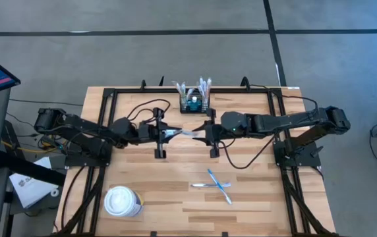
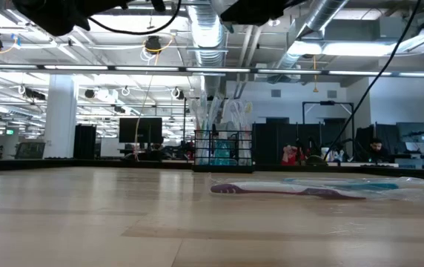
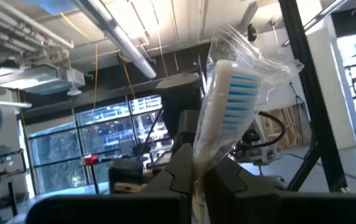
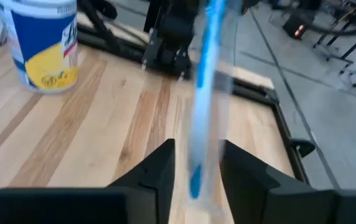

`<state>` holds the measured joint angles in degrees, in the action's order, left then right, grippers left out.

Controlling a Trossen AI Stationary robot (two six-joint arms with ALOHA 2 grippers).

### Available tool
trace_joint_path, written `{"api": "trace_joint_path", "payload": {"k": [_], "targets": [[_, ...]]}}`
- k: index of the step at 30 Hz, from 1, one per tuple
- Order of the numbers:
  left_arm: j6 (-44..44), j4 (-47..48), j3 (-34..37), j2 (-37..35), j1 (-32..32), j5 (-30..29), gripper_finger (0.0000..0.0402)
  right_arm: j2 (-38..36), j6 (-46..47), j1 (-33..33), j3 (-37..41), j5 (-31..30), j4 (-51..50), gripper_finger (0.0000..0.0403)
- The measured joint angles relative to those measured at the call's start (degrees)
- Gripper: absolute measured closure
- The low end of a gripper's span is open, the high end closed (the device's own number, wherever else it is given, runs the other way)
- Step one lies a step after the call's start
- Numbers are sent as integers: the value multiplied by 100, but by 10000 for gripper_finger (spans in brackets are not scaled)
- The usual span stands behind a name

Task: Pick & Place toothbrushing station
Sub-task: Put the blue toothbrush into the mesh organizer

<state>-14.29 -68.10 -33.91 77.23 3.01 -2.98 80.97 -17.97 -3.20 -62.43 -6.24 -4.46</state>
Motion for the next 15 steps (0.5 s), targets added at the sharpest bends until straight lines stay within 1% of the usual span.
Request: {"api": "trace_joint_path", "payload": {"k": [5, 9, 11, 15], "targets": [[31, 116, 2, 0, -134, -5, 394, 0, 271, 80, 0, 7, -353, 266], [29, 217, 2, 0, -295, -13, 395, -1, 535, 170, 0, 11, -654, 254], [42, 435, 2, -63, -415, -16, 395, -1, 695, 209, 0, 15, -798, 251], [368, 966, 2, -235, -779, -22, 395, -2, 906, 262, 0, 17, -994, 251]]}}
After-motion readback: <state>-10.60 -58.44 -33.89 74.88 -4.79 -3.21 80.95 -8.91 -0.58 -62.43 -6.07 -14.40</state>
